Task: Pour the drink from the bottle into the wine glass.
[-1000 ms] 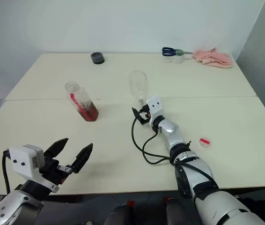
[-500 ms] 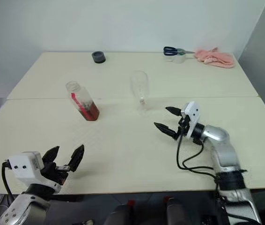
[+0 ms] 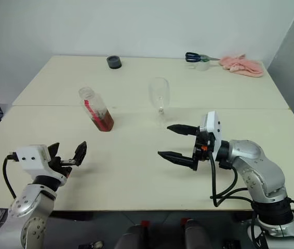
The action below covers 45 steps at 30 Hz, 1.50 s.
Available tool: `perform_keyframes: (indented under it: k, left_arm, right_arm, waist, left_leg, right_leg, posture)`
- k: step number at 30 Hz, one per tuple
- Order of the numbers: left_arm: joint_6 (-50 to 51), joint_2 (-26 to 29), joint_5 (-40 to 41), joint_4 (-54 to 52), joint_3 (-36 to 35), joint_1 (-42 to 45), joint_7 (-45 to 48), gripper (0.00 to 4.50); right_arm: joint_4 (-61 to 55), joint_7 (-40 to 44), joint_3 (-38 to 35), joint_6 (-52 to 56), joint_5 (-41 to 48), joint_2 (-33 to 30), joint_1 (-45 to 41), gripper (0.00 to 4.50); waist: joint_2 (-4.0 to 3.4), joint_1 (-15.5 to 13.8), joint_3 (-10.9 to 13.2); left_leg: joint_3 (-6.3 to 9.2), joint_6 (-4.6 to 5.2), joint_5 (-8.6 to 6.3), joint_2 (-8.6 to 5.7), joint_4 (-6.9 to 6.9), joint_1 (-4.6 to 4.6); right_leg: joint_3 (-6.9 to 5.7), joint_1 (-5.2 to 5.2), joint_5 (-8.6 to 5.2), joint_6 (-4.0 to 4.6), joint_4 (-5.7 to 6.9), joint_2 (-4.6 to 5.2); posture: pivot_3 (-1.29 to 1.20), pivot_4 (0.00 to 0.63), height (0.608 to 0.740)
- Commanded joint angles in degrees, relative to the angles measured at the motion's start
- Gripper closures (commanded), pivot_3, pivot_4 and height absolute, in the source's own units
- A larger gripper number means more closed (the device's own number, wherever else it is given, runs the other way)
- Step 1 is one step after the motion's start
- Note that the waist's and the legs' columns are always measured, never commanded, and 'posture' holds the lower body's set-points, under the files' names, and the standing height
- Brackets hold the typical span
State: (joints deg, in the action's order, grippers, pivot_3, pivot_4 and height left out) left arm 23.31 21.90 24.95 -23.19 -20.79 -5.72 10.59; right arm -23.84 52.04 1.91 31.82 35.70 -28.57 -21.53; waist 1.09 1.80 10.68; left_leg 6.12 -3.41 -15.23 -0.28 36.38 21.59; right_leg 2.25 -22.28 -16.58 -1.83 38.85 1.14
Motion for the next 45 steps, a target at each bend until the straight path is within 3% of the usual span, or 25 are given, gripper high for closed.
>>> perform_keyframes:
  k: [1,5,18,36,45]
  left_arm:
    - [-1.59,1.83,-0.54,1.23,-1.00,2.24,2.05,0.00]
    - [-1.28,4.09,-0.37,6.20,0.32,8.66,5.18,0.00]
    - [-5.43,6.98,-4.23,21.06,3.82,20.34,12.34,0.00]
    - [-14.78,3.77,-9.09,34.80,8.02,30.73,14.65,0.00]
    - [-23.85,3.06,-12.83,50.18,8.57,39.81,14.04,0.00]
  right_arm:
    - [-2.62,-3.13,-0.50,-0.97,-0.93,0.40,-0.96,0.06]
    - [-3.48,-7.52,-0.40,-0.19,-1.79,1.60,-1.32,0.06]
    - [-6.73,-10.38,-1.35,1.62,0.47,0.73,0.52,0.06]
    - [-9.49,-14.20,-2.32,2.60,1.81,-0.22,2.36,0.06]
    - [-10.96,-15.41,-2.91,3.48,3.48,-0.43,2.68,0.06]
  waist:
    - [0.00,0.00,0.00]
    - [0.00,-0.10,0.00]
    - [0.00,-0.05,0.00]
    - [0.01,-0.03,0.00]
    - [0.01,-0.06,0.00]
  left_leg:
    - [-0.01,0.00,0.00,-0.03,0.00,0.00]
    - [0.09,-0.01,0.01,-0.03,0.01,0.04]
    - [0.06,-0.03,0.01,-0.04,0.01,0.05]
    - [0.08,-0.02,0.01,-0.05,0.13,0.10]
    - [0.11,-0.01,0.01,-0.08,0.46,0.22]
  right_leg:
    - [0.01,0.00,0.00,0.00,-0.01,0.03]
    - [-0.06,-0.01,0.00,-0.01,-0.01,0.03]
    - [-0.07,-0.02,0.01,0.00,0.00,0.04]
    - [-0.09,-0.02,0.02,-0.03,0.03,0.05]
    - [-0.14,-0.02,0.08,-0.13,0.09,0.04]
  posture:
    - [0.00,0.150,0.740]
    - [0.00,0.150,0.740]
    - [0.00,0.150,0.740]
    - [0.00,0.150,0.740]
    - [0.00,0.150,0.740]
